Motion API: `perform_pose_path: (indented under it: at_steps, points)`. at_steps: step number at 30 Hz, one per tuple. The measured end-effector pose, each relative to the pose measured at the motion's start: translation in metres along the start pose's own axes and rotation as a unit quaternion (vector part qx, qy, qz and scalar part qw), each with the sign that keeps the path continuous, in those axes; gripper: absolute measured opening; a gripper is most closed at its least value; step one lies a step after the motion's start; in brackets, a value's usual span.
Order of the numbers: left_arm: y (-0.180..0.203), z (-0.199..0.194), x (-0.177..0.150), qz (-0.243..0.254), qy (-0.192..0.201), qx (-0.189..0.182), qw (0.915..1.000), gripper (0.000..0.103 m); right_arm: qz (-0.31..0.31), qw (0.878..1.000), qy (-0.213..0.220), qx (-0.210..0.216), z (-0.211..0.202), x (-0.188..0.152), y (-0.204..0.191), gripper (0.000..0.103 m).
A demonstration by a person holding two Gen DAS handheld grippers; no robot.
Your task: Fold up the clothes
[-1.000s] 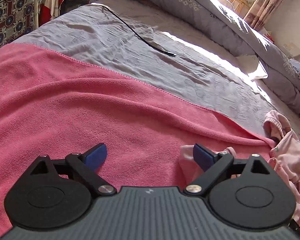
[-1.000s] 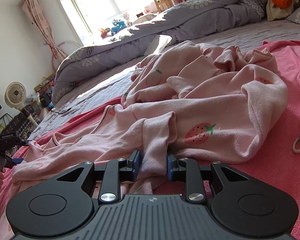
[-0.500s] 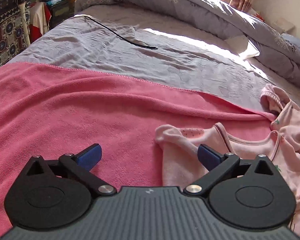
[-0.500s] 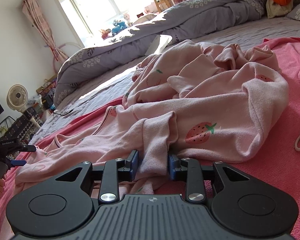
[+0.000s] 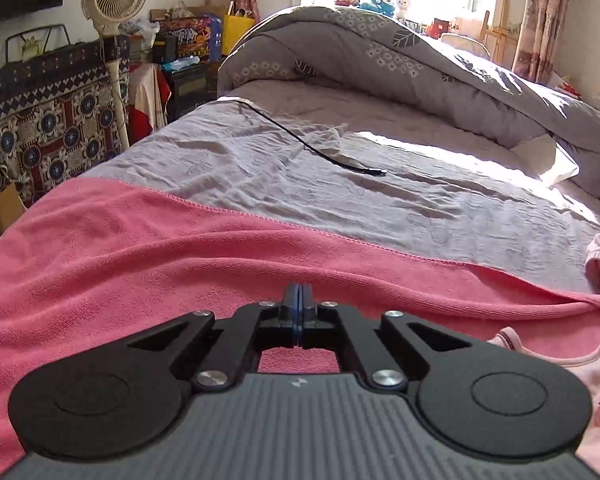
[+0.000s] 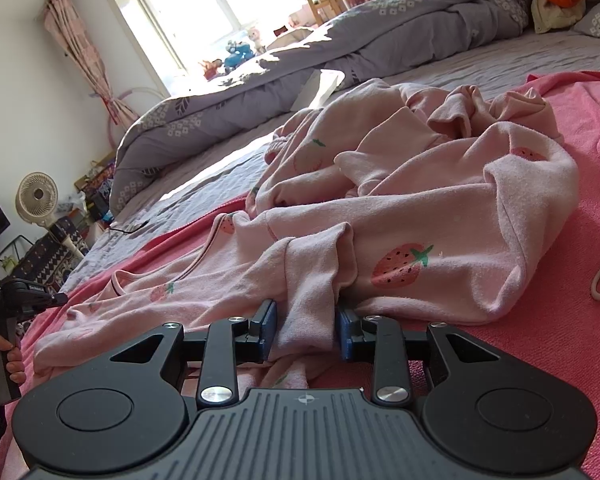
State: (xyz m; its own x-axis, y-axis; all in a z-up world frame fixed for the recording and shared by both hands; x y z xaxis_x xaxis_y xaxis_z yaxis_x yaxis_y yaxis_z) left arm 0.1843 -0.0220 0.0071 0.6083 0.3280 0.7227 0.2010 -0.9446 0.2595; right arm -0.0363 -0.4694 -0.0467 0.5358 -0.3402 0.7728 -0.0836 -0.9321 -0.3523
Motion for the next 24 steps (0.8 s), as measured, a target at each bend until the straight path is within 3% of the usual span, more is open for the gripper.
perform_pose_path:
  at_steps: [3,5,7,8,9,12,13,17,18,19,22,24]
  points:
    - [-0.019,-0.017,-0.002,0.002,0.003,-0.028,0.9996,0.0,0.003,1.0,0.0,0.002,0.0,0.0,0.001,0.033]
    - [-0.017,-0.047,-0.014,0.067,0.042,-0.038,0.9962,0.0,0.005,1.0,0.0,0.003,0.0,0.0,0.001,0.033]
    - [-0.011,-0.087,-0.036,0.158,0.086,-0.061,0.9818,0.036,0.008,1.0,0.001,0.005,0.001,0.0,0.002,0.034]
    - [-0.009,-0.106,-0.051,0.196,0.095,-0.079,0.9729,0.067,0.009,1.0,0.001,0.006,0.001,0.0,0.002,0.034]
    - [-0.007,-0.124,-0.065,0.23,0.101,-0.098,0.9629,0.085,0.01,1.0,0.001,0.007,0.001,0.0,0.003,0.034]
    - [0.009,-0.151,-0.102,0.316,0.087,-0.149,0.9329,0.09,0.008,1.0,0.001,0.006,0.0,0.0,0.001,0.035]
    - [0.018,-0.153,-0.113,0.344,0.084,-0.147,0.9235,0.091,0.006,1.0,0.001,0.005,0.0,0.001,0.001,0.035]
    - [0.055,-0.111,-0.141,0.429,0.098,-0.005,0.8982,0.097,0.003,1.0,0.0,0.004,0.001,0.001,0.0,0.036]
    - [0.055,-0.097,-0.14,0.427,0.104,0.033,0.8974,0.097,0.003,1.0,0.0,0.004,0.0,0.001,0.0,0.037]
    - [0.049,-0.087,-0.135,0.405,0.112,0.053,0.9057,0.1,0.004,1.0,0.0,0.006,0.0,0.001,0.0,0.037]
    - [0.024,-0.081,-0.108,0.309,0.088,0.054,0.9453,0.103,0.01,1.0,0.006,0.021,-0.002,0.001,0.001,0.045]
    - [0.007,-0.078,-0.096,0.264,0.07,0.052,0.9606,0.103,0.014,0.999,0.009,0.033,-0.003,0.002,0.002,0.052]
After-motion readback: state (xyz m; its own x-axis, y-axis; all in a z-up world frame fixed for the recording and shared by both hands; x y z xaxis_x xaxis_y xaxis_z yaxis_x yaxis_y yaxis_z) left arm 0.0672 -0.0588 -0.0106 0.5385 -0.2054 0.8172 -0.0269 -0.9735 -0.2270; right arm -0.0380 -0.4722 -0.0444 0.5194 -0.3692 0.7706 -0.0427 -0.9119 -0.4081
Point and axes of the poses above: each gripper's, at about its wrist camera, not at the fingertips, and z roughly the way its jaws point, y to its right, x to its top, the point moved 3 cm from there along z, roughly the way its jaws point, and after that the axes turned 9 degrees about -z, right-handed, at the moved point
